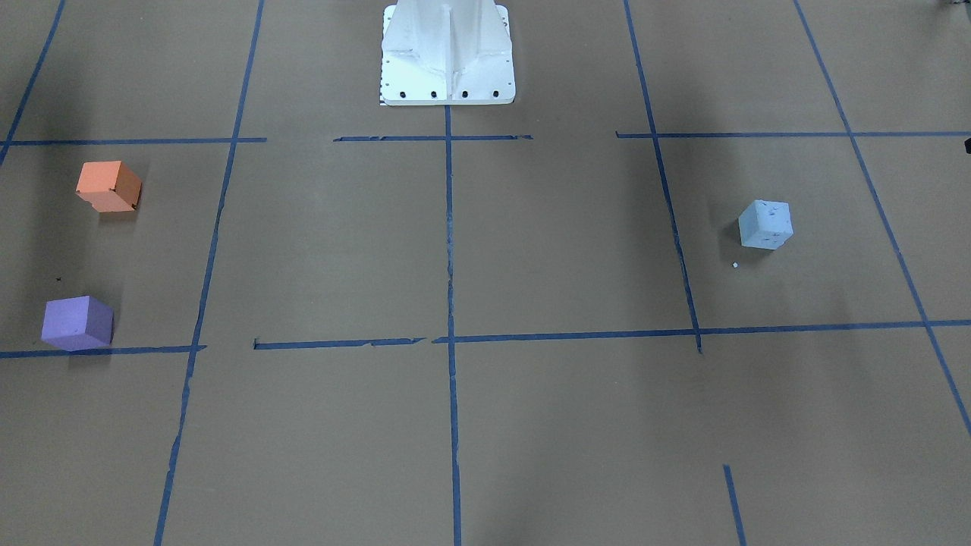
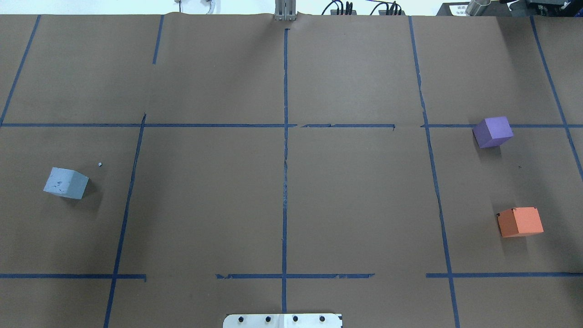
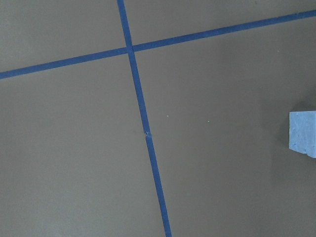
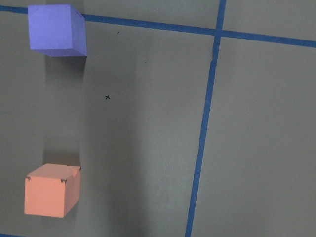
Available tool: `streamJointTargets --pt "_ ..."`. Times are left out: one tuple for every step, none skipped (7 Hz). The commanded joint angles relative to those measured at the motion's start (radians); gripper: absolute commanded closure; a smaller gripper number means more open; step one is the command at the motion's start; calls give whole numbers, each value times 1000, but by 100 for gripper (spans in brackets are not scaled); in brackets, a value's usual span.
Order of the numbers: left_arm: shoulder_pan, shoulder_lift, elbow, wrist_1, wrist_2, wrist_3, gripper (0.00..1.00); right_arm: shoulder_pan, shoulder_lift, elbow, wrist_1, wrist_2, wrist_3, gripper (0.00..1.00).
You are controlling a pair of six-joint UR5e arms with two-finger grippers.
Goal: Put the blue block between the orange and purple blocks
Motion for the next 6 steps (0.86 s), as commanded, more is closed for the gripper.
streamJointTargets --pt "-2 -11 -11 11 -9 2 0 -2 7 -39 -14 16 -25 0" --pt "1 -13 27 2 5 2 0 -2 10 -45 -14 17 -22 0" --pt "-1 -11 17 0 52 0 0 -2 12 -41 -14 34 -19 0" --pt "1 -13 5 -1 48 -1 0 -2 15 -48 -14 49 -19 0" --pt "2 -13 18 -3 48 0 0 -2 18 -48 -12 51 -22 0" --pt "3 -14 3 -5 49 -1 0 -2 18 -45 -12 51 -22 0"
